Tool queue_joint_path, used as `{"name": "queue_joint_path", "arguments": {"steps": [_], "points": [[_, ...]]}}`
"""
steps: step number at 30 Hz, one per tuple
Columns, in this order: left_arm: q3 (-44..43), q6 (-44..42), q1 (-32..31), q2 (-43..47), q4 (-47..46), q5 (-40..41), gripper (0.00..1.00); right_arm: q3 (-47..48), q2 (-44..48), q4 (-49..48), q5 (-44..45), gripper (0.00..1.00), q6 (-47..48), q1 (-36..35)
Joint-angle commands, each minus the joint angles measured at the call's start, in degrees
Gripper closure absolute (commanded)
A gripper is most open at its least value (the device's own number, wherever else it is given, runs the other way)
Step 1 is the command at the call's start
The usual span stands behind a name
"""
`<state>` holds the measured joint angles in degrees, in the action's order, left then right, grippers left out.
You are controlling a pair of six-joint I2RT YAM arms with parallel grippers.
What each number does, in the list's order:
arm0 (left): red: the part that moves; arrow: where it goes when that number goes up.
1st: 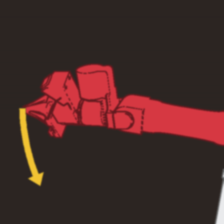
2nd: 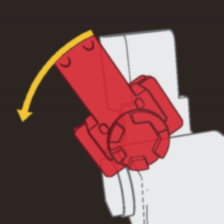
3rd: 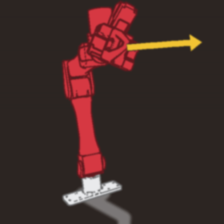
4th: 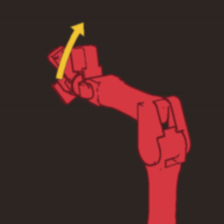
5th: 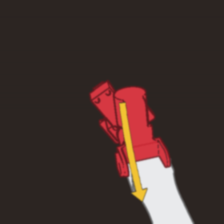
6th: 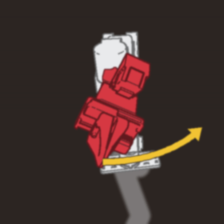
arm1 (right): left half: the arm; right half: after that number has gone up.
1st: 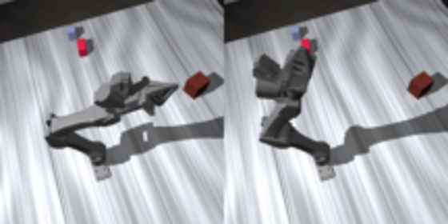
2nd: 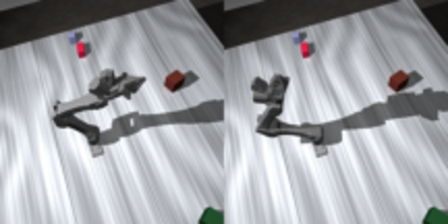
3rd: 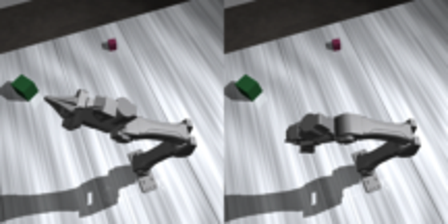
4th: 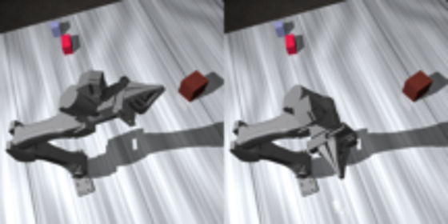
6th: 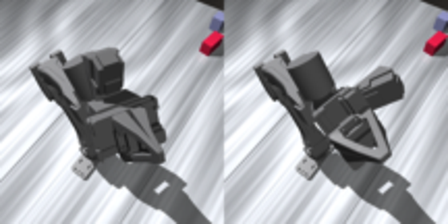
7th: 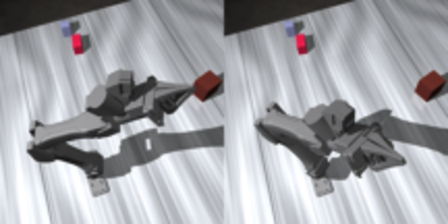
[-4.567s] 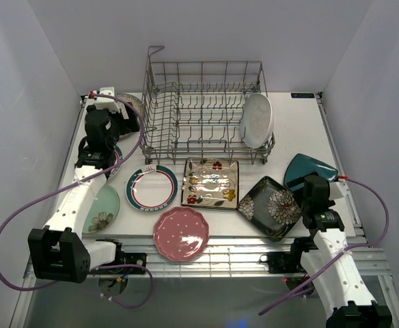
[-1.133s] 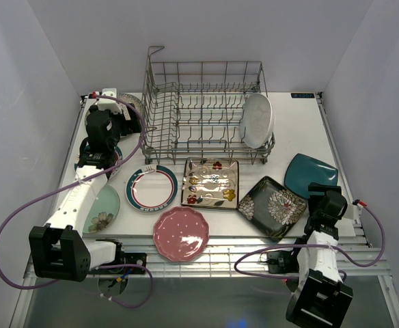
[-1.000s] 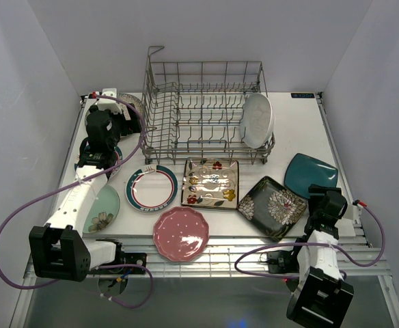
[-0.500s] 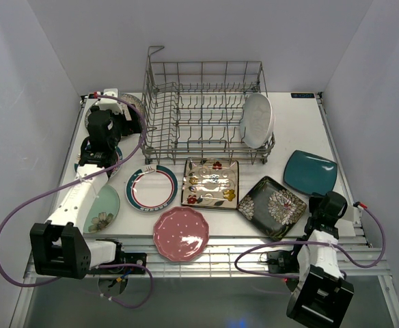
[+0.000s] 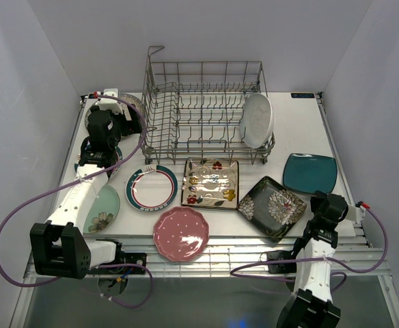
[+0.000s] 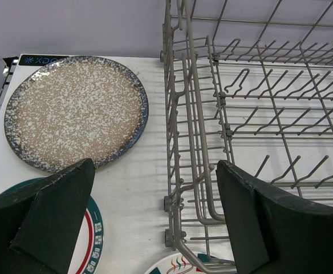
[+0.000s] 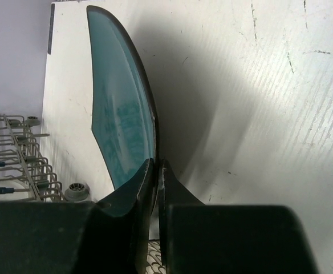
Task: Load the plates into the dish rack
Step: Pick up the plate from the corner of the board.
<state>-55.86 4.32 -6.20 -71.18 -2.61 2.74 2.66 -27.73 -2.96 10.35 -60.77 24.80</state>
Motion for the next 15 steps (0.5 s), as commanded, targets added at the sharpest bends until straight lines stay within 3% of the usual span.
{"name": "queue_joint_path", "arguments": {"steps": [1, 15], "points": [[-0.22, -0.27, 0.22, 1.74, -0.64, 0.07, 0.02, -3.63, 2.32, 1.55, 0.11, 0.92, 3.99, -0.01], [-0.13, -0.27, 0.22, 2.62, -0.29, -0.19, 0.02, 3.23, 3.2, 1.38, -5.95, 0.92, 7.69, -0.01]]}}
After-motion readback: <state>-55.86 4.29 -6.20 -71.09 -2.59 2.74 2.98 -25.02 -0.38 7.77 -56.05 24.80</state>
